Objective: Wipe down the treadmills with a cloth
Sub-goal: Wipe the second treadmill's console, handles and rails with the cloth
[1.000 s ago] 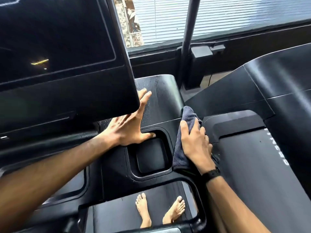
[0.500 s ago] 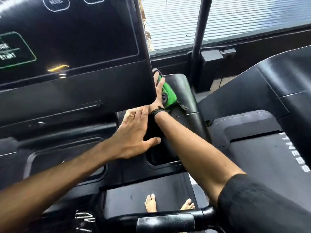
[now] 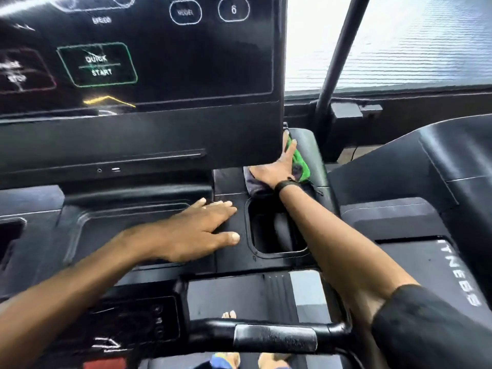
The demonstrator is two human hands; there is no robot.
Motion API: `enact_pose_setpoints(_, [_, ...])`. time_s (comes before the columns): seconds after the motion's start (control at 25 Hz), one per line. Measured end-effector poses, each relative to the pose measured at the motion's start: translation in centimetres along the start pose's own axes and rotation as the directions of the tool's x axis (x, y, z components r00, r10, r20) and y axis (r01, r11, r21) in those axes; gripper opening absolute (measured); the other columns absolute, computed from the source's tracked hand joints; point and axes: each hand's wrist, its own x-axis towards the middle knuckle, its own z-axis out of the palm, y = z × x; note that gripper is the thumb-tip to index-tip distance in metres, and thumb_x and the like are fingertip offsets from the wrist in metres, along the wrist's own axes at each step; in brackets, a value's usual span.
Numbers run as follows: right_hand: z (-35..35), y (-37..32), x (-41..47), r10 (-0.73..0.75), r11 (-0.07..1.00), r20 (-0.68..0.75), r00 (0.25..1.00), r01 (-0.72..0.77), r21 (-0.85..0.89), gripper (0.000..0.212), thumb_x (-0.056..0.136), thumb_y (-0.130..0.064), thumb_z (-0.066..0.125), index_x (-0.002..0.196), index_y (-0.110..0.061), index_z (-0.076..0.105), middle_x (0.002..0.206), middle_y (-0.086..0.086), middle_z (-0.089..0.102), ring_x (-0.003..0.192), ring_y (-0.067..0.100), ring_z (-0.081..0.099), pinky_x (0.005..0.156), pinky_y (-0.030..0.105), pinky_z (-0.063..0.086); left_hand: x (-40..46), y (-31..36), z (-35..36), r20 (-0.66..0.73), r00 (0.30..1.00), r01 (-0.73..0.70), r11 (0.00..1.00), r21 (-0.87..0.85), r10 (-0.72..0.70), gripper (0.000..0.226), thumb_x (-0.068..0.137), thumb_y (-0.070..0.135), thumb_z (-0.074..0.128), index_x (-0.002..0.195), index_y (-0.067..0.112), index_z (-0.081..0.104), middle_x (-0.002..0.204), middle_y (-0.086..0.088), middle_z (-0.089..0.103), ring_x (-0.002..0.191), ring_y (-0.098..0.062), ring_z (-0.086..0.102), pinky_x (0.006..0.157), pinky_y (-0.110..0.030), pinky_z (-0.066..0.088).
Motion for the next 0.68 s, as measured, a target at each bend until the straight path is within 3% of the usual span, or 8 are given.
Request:
enact_pose_setpoints(0.04, [0.6, -0.7, 0.4, 0.106, 0.99, 0.052, 0.993, -0.11, 0.086, 0.114, 0.07, -0.043, 0.078, 0.158, -0.012, 0.011, 0.163, 0.017, 0.015, 0.151, 0.031, 0.014, 0.123, 0.04, 0.013, -0.3, -0.3, 0.1, -0.028, 1.0, 0.001, 1.0, -0.012, -0.001, 0.062, 0.103, 0.044, 0.038, 0.157, 0.026, 0.015, 0.163, 0.014, 0.006, 0.127, 0.012, -0.014, 0.099, -0.008, -0.013])
enact_pose_setpoints(0.12, [2.3, -2.6, -0.6, 0.001, 0.988, 0.102, 0.995, 0.015, -0.156, 0.085, 0.073, -0.066, 0.048, 0.139, -0.012, 0.051, 0.139, 0.018, 0.052, 0.136, 0.035, 0.042, 0.108, 0.043, 0.031, -1.0, -0.9, -0.4, -0.112, 0.994, 0.001, 0.999, -0.045, -0.006, 0.049, 0.104, 0.037, 0.041, 0.15, 0.025, 0.035, 0.154, 0.015, 0.034, 0.143, 0.004, 0.011, 0.106, -0.009, -0.002])
enact_pose_setpoints(0.16, [4.0, -2.5, -1.6, -0.11, 0.945, 0.066, 0.992, 0.125, -0.303, 0.069, 0.079, -0.062, 0.029, 0.119, -0.016, 0.063, 0.122, 0.015, 0.062, 0.126, 0.038, 0.05, 0.101, 0.047, 0.033, -1.2, -1.2, -0.9, -0.141, 0.99, 0.016, 0.997, -0.072, -0.026, 0.043, 0.1, 0.038, 0.042, 0.141, 0.027, 0.048, 0.14, 0.017, 0.051, 0.138, -0.005, 0.035, 0.112, -0.013, 0.014])
enact_pose_setpoints(0.2, [5.8, -2.3, -3.3, -0.223, 0.878, 0.041, 0.974, 0.219, -0.426, 0.064, 0.085, -0.054, 0.023, 0.118, -0.019, 0.064, 0.123, 0.015, 0.062, 0.125, 0.042, 0.048, 0.104, 0.052, 0.031, -1.3, -1.7, -1.3, -0.186, 0.982, 0.016, 0.995, -0.102, -0.035, 0.041, 0.091, 0.039, 0.043, 0.127, 0.032, 0.06, 0.122, 0.015, 0.065, 0.122, -0.012, 0.055, 0.112, -0.028, 0.034])
enact_pose_setpoints(0.24, [6.6, -2.1, -5.8, -0.279, 0.815, 0.031, 0.96, 0.253, -0.521, 0.064, 0.087, -0.048, 0.02, 0.131, -0.02, 0.057, 0.139, 0.019, 0.052, 0.133, 0.047, 0.039, 0.109, 0.06, 0.024, -1.2, -2.1, -1.8, -0.227, 0.973, 0.013, 0.991, -0.13, -0.042, 0.039, 0.08, 0.038, 0.044, 0.11, 0.034, 0.068, 0.099, 0.012, 0.073, 0.1, -0.015, 0.065, 0.098, -0.039, 0.049])
enact_pose_setpoints(0.32, [7.4, -1.0, -10.4, -0.325, 0.774, 0.037, 0.945, 0.288, -0.565, 0.071, 0.089, -0.046, 0.019, 0.154, -0.02, 0.032, 0.161, 0.024, 0.018, 0.145, 0.054, 0.013, 0.113, 0.07, 0.013, -0.6, -2.5, -2.2, -0.293, 0.955, -0.012, 0.986, -0.164, -0.037, 0.03, 0.071, 0.03, 0.044, 0.085, 0.03, 0.07, 0.069, 0.009, 0.07, 0.072, -0.014, 0.066, 0.076, -0.046, 0.055])
enact_pose_setpoints(0.4, [7.6, 1.6, -14.0, -0.36, 0.755, 0.097, 0.928, 0.351, -0.554, 0.065, 0.094, -0.045, 0.025, 0.156, -0.025, 0.026, 0.165, 0.019, 0.005, 0.147, 0.053, 0.005, 0.114, 0.069, 0.014, 0.5, -2.0, -2.3, -0.324, 0.946, -0.046, 0.989, -0.142, -0.003, 0.025, 0.072, 0.026, 0.044, 0.076, 0.026, 0.069, 0.059, 0.011, 0.066, 0.063, -0.012, 0.062, 0.07, -0.044, 0.055])
enact_pose_setpoints(0.68, [0.1, 10.3, -15.4, -0.534, 0.486, 0.249, 0.808, 0.535, -0.691, 0.056, 0.103, -0.046, 0.028, 0.156, -0.029, 0.03, 0.163, 0.005, 0.027, 0.149, 0.035, 0.023, 0.119, 0.054, 0.02, 2.9, -0.8, -2.2, -0.237, 0.966, -0.097, 0.995, 0.037, 0.103, 0.017, 0.082, 0.027, 0.047, 0.081, 0.026, 0.064, 0.068, 0.016, 0.059, 0.071, -0.006, 0.057, 0.067, -0.031, 0.04])
